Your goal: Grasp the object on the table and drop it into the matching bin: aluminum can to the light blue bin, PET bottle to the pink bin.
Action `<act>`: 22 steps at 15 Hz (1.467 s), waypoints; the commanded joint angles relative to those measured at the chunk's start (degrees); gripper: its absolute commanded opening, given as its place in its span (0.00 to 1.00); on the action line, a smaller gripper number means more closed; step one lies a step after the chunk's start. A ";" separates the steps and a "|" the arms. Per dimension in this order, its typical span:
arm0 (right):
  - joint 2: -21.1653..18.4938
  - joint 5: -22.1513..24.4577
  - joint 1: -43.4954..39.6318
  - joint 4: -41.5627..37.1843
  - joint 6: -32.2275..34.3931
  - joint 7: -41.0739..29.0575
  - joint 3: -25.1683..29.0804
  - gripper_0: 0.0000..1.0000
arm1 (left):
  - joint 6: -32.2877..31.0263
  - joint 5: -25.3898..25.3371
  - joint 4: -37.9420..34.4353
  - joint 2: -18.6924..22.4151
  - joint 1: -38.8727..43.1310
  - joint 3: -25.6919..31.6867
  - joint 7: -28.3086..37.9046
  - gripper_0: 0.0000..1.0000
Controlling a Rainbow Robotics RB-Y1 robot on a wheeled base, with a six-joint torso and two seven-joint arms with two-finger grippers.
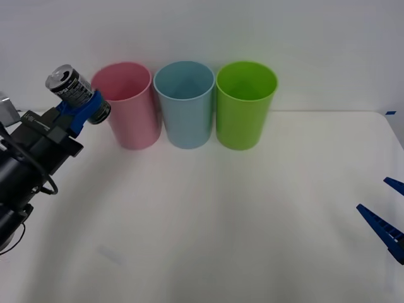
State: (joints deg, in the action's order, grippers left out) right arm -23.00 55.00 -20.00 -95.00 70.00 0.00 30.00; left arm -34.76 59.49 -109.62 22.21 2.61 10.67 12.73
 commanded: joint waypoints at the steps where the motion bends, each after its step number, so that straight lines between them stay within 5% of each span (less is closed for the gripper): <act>1: 0.00 0.00 0.00 0.00 0.00 0.00 0.00 1.00 | 5.49 2.56 0.11 -0.06 -3.67 -4.34 0.54 0.00; 11: 0.00 0.00 0.00 0.00 0.00 0.00 0.00 1.00 | 7.25 6.69 15.93 -0.77 -21.68 -10.76 0.37 0.01; 22: 0.00 0.00 0.00 0.00 0.00 0.00 0.00 1.00 | 7.16 18.29 37.37 -7.62 -41.37 -11.02 -2.27 0.01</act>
State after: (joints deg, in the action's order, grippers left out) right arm -23.00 55.00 -20.00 -95.00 70.00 0.01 30.00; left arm -27.58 77.14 -73.86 14.74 -37.31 -0.41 10.64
